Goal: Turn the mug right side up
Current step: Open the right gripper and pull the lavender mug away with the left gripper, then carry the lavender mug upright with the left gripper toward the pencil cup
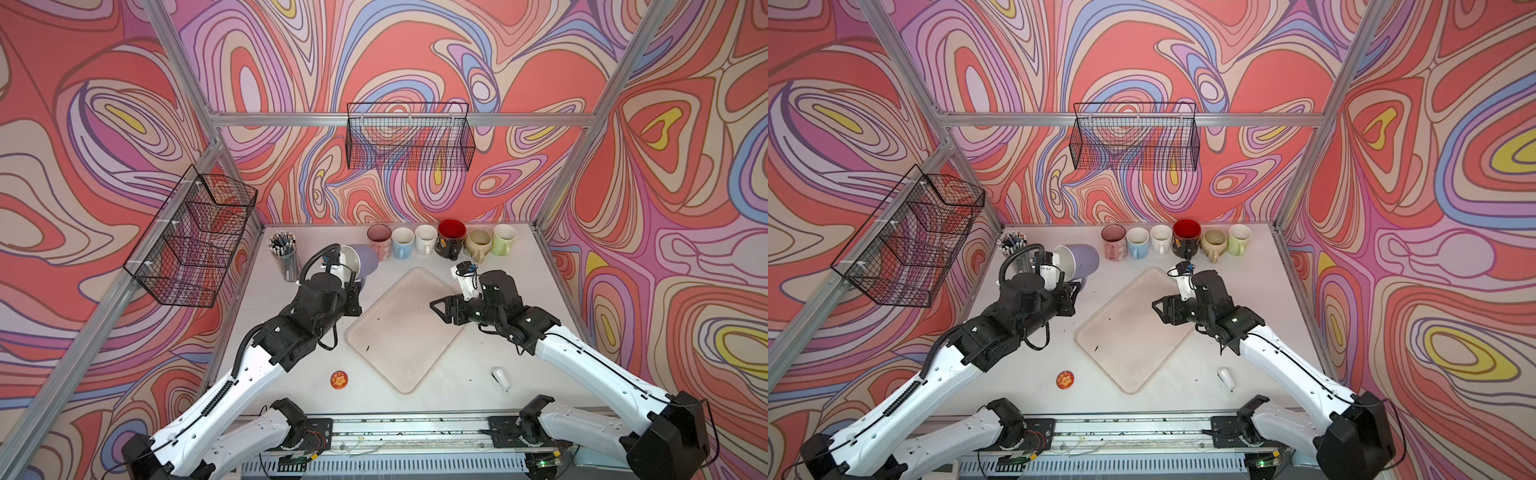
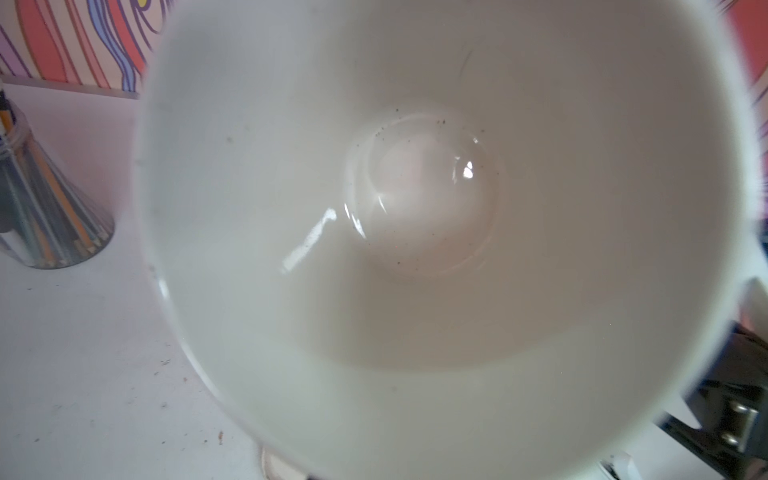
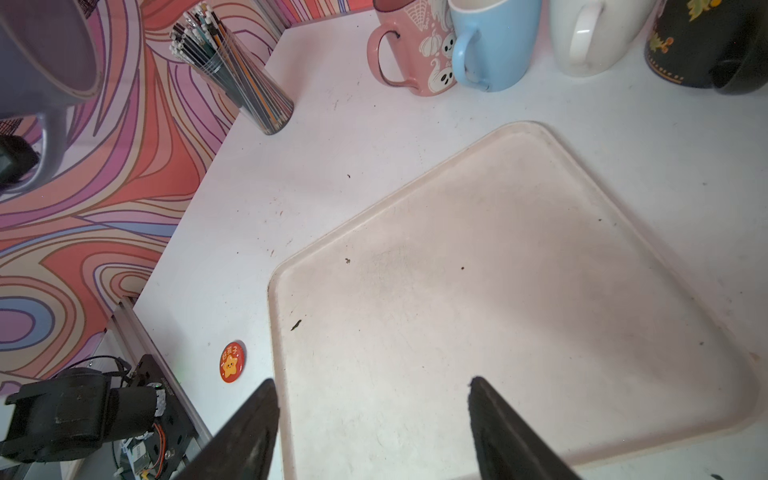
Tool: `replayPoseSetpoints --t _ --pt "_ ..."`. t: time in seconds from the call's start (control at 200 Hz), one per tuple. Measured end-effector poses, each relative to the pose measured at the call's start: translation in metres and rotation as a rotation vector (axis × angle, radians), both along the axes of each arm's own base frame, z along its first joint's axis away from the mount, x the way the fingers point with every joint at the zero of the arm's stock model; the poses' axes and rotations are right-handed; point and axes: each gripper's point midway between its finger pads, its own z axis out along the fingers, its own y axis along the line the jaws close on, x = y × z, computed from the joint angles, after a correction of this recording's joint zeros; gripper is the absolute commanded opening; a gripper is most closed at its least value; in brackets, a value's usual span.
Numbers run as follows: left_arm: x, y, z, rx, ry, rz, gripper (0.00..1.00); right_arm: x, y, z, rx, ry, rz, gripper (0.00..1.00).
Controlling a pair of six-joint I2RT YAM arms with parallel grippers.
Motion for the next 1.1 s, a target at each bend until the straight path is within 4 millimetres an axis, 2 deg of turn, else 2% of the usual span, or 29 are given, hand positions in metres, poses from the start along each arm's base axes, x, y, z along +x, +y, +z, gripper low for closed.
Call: replayPoseSetpoints --t 0.27,0.371,0.521,0.591,0.736,0.941,1.102 --pt "0.024 0.008 -0.046 0.298 0.242 0.010 0.00 0.008 -0.004 -0.002 -0.004 -0.020 -0.043 0.74" --pt "0.033 0.016 -0.054 0.346 0.312 0.024 0.00 0.014 -0.001 -0.004 0.001 -0.027 -0.049 0.75" --pt "0.054 0.032 -0.055 0.344 0.377 0.055 0.00 0.024 0.004 -0.014 -0.001 -0.016 -0.056 0.77" --pt "0.064 0.042 -0.058 0.336 0.406 0.075 0.00 0.028 0.006 -0.022 -0.011 0.002 -0.061 0.81" --pt "0.084 0.057 -0.075 0.344 0.474 0.104 0.00 0.035 0.003 -0.036 -0.042 0.033 -0.100 0.88" --pt "0.114 0.058 -0.099 0.367 0.553 0.094 0.00 0.050 0.003 -0.040 -0.071 0.041 -0.137 0.92" --pt "0.138 0.057 -0.109 0.379 0.575 0.089 0.00 0.059 0.006 -0.043 -0.084 0.048 -0.149 0.98"
